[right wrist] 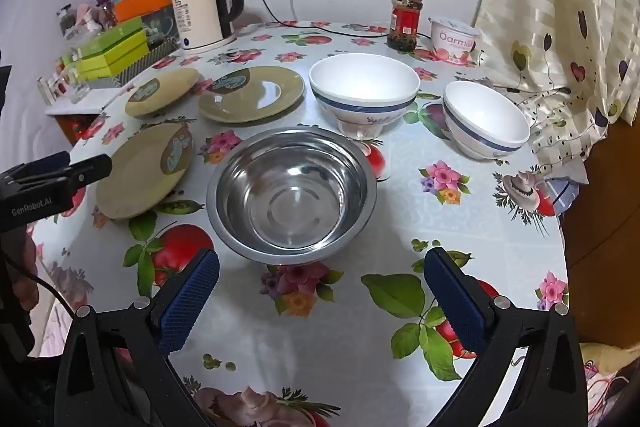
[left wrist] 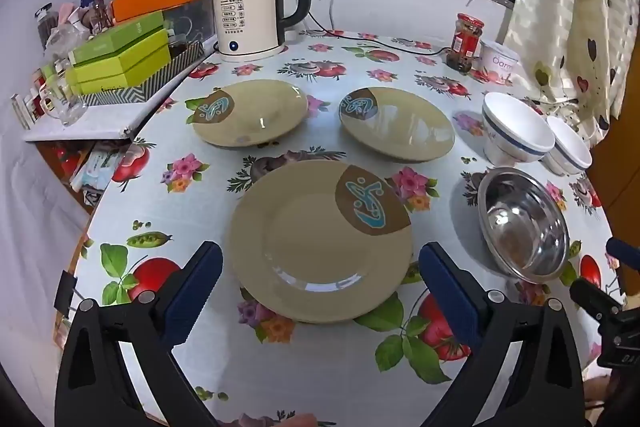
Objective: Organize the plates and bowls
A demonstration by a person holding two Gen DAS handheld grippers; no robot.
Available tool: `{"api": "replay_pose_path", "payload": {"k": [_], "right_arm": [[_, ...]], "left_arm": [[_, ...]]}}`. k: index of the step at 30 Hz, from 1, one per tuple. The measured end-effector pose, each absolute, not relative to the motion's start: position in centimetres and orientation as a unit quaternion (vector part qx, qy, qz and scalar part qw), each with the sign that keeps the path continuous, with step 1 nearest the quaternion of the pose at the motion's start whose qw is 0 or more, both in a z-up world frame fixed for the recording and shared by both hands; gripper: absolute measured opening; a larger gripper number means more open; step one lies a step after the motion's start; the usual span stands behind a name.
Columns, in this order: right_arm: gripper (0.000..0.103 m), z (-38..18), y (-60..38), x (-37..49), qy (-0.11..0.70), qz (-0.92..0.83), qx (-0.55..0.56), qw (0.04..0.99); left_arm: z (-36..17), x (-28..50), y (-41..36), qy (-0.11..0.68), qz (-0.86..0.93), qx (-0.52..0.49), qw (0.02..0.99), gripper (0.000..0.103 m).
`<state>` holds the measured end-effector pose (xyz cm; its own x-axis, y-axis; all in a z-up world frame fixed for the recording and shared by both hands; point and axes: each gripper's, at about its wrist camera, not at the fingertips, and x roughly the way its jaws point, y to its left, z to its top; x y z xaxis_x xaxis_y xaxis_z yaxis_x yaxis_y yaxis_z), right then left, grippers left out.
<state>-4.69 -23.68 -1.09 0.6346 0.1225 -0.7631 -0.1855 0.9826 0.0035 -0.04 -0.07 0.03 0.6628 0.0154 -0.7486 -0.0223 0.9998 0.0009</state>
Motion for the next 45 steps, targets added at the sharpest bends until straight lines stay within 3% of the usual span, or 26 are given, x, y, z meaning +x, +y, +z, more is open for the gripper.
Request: {"api": "replay_pose_path", "payload": {"k": [45], "right_arm": [[0.103, -0.8, -22.8, -4.7, 0.416, 0.091, -0.047, 0.904]], "left_arm": [[-1.4, -0.6, 0.1, 0.438, -0.017, 0.0, 0.899, 0.099]]}}
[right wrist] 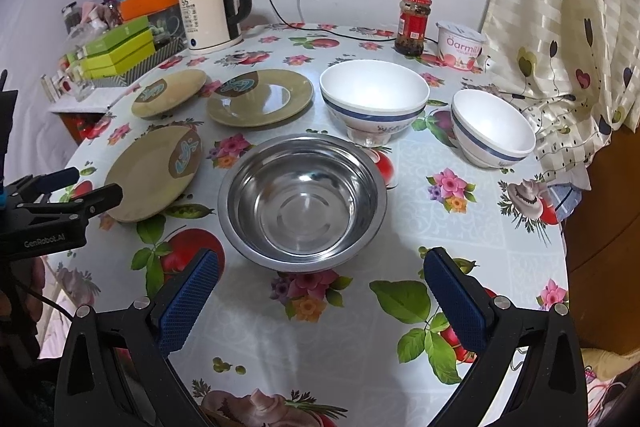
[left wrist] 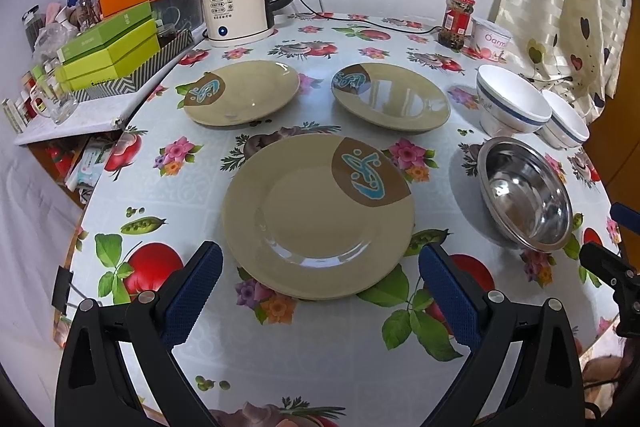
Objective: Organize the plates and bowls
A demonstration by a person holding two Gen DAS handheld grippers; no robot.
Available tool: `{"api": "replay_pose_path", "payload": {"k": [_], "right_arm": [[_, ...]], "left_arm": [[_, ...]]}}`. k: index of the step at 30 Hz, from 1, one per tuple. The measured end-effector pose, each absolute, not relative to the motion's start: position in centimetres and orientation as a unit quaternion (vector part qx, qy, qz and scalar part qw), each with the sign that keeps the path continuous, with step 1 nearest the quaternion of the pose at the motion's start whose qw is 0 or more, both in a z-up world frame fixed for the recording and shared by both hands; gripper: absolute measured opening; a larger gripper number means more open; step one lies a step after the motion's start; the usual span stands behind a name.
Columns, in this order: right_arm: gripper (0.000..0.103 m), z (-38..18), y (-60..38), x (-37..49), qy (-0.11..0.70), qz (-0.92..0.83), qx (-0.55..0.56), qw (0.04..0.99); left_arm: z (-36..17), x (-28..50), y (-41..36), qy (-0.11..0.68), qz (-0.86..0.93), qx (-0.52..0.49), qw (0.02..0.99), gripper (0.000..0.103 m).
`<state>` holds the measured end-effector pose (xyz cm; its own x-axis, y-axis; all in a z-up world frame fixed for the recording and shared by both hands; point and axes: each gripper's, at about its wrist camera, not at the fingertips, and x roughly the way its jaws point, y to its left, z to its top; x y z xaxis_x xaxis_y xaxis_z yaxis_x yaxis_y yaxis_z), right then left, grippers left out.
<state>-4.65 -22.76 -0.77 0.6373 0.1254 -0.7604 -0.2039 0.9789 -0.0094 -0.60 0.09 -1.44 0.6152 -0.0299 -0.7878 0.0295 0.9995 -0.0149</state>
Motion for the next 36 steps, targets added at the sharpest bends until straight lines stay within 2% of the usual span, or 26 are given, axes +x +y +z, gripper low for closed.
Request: {"api": "replay_pose_path", "payload": {"k": [36], "right_arm": [[0.103, -0.53, -22.4, -4.43, 0.418, 0.096, -0.05, 0.902]], "left_arm": [[-1.47, -0.16, 0.43, 0.439, -0.015, -0.013, 0.898, 0.099]]}}
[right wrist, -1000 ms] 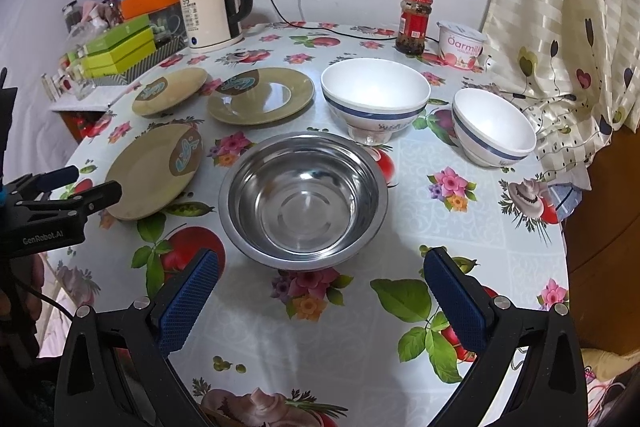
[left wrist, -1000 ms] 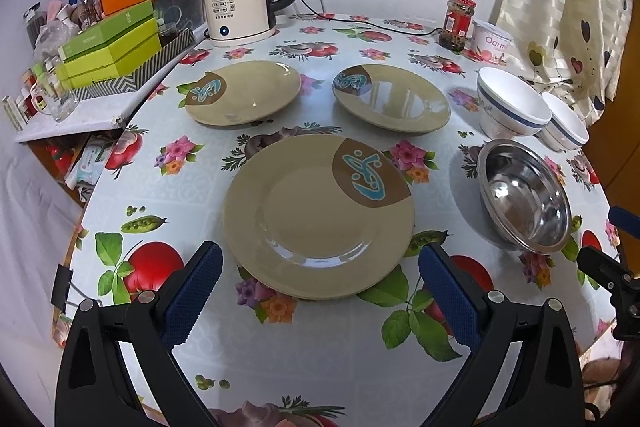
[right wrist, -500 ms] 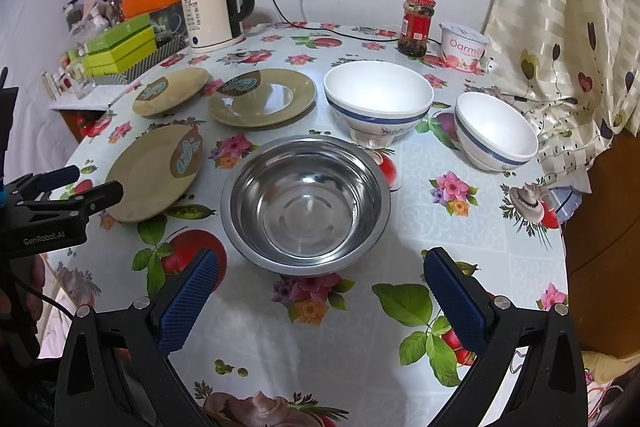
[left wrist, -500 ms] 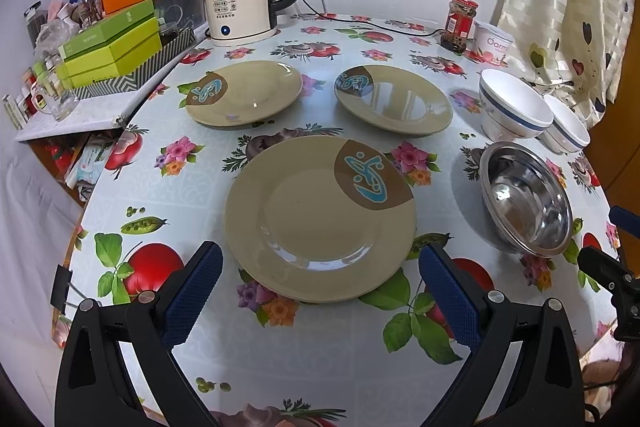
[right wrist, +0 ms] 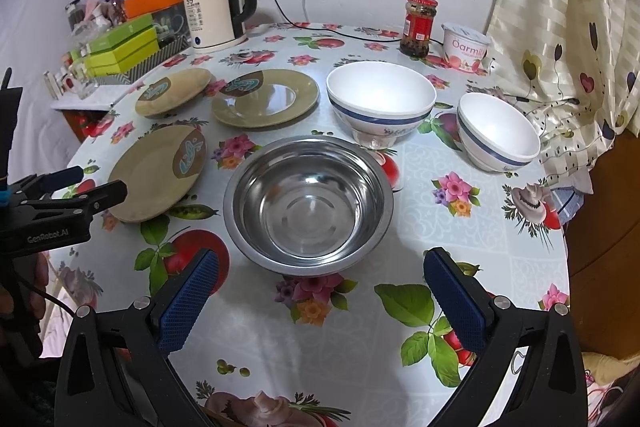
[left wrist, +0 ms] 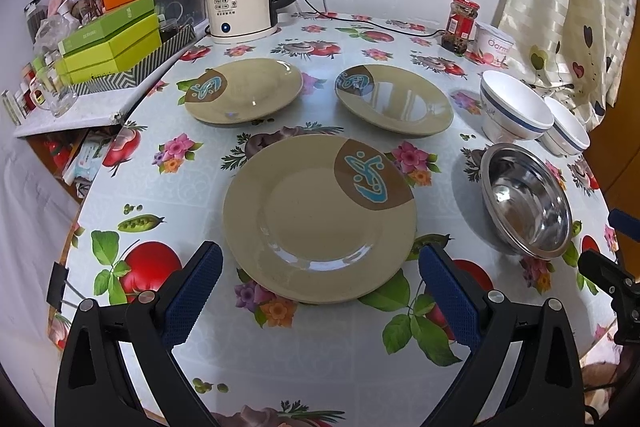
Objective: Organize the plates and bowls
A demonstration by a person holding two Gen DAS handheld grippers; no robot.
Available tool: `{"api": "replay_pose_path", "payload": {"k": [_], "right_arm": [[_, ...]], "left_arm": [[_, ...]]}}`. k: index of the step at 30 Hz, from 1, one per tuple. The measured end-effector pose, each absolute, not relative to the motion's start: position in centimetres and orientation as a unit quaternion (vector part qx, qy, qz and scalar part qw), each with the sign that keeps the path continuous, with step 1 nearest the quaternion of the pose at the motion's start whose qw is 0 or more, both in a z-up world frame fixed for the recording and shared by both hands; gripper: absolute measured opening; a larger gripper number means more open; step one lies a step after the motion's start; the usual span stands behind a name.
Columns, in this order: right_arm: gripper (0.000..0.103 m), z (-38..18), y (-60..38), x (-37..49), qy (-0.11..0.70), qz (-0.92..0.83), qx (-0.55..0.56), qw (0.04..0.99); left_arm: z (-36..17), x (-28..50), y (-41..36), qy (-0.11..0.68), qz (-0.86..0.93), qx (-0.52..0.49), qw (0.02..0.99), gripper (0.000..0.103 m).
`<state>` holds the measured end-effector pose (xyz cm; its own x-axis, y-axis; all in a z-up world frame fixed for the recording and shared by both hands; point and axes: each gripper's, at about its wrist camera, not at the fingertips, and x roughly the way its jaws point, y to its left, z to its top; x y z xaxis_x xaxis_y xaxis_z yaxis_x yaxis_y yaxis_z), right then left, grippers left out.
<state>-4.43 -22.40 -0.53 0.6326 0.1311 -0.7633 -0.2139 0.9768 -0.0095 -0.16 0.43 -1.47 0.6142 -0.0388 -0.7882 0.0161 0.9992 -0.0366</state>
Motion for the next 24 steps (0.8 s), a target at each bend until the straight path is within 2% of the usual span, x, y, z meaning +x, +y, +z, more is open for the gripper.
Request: {"api": "replay_pose_path", "payload": {"k": [24], "right_arm": [[0.103, -0.41, -22.63, -4.03, 0.415, 0.096, -0.046, 0.904]], "left_arm": [[-1.74, -0.02, 0.49, 0.442, -0.014, -0.014, 0.897, 0.099]]}}
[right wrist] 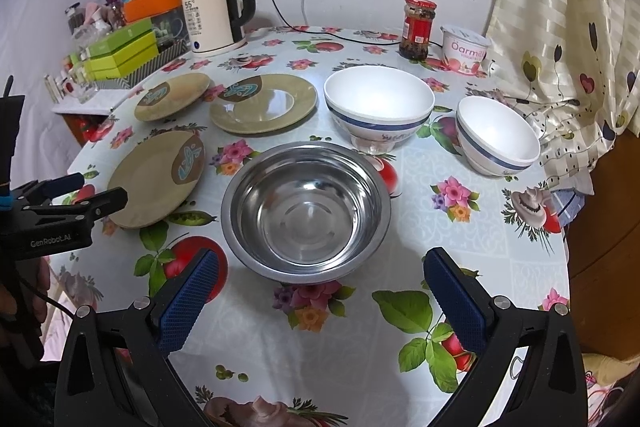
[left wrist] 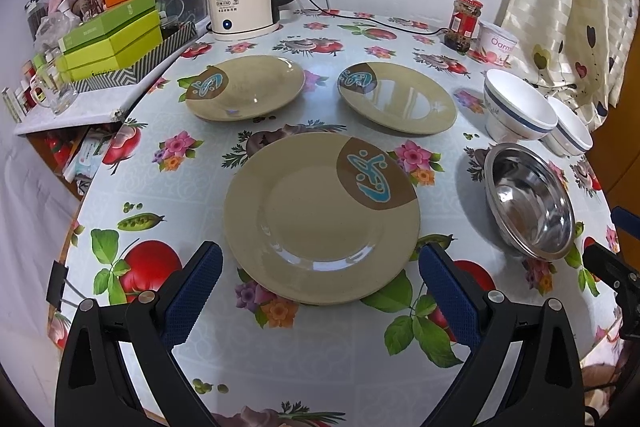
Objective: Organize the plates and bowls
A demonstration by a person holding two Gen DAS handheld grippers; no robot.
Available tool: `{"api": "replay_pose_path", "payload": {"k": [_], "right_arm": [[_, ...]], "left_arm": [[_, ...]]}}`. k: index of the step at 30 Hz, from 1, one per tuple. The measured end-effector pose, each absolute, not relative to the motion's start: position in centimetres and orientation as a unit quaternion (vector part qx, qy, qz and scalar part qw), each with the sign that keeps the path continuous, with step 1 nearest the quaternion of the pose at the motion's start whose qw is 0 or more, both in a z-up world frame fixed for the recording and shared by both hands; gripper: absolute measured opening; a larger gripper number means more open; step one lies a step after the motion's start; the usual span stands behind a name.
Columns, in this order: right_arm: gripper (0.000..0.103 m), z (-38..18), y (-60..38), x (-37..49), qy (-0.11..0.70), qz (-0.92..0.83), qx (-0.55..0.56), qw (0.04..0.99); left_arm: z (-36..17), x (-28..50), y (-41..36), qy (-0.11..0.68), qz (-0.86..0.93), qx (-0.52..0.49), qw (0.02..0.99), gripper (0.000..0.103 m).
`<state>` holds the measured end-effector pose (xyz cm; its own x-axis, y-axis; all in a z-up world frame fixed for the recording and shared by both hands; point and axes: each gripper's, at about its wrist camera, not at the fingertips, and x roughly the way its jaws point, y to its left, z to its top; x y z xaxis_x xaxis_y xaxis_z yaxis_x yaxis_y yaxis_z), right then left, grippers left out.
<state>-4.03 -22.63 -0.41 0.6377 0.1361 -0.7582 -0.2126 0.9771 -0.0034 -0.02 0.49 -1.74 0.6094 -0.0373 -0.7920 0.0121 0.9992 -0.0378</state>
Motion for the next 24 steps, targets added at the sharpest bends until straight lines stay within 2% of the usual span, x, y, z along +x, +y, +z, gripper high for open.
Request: {"api": "replay_pose_path", "payload": {"k": [24], "right_arm": [[0.103, -0.52, -22.41, -3.61, 0.424, 0.097, -0.053, 0.899]], "left_arm": [[-1.32, 0.09, 0.62, 0.438, -0.019, -0.019, 0.898, 0.099]]}}
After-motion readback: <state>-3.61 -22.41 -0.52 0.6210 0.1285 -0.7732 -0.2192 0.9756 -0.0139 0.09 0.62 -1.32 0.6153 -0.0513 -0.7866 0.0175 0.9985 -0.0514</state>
